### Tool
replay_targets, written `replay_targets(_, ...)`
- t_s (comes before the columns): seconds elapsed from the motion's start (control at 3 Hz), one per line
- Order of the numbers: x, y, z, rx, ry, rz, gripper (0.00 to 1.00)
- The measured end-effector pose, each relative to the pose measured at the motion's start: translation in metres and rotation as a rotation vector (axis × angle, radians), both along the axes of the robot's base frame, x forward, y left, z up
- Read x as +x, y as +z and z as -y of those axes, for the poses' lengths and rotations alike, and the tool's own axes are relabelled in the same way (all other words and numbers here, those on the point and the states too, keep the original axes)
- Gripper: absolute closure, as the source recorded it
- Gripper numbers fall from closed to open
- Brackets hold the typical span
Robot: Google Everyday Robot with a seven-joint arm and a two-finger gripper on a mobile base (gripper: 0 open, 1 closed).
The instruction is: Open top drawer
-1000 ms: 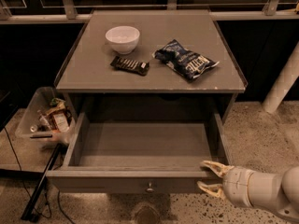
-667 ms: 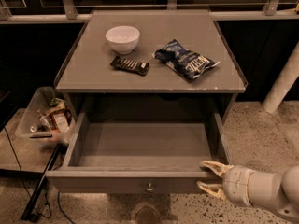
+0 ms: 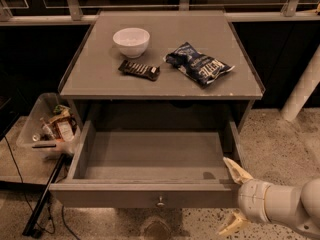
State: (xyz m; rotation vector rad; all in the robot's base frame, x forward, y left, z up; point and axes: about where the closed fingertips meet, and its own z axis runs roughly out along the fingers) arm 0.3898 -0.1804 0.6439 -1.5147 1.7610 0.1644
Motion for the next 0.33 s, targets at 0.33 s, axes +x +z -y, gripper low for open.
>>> replay_targets(0.33,0.0000,0.0000,0.0000,0.000,0.000,0.000,0.00)
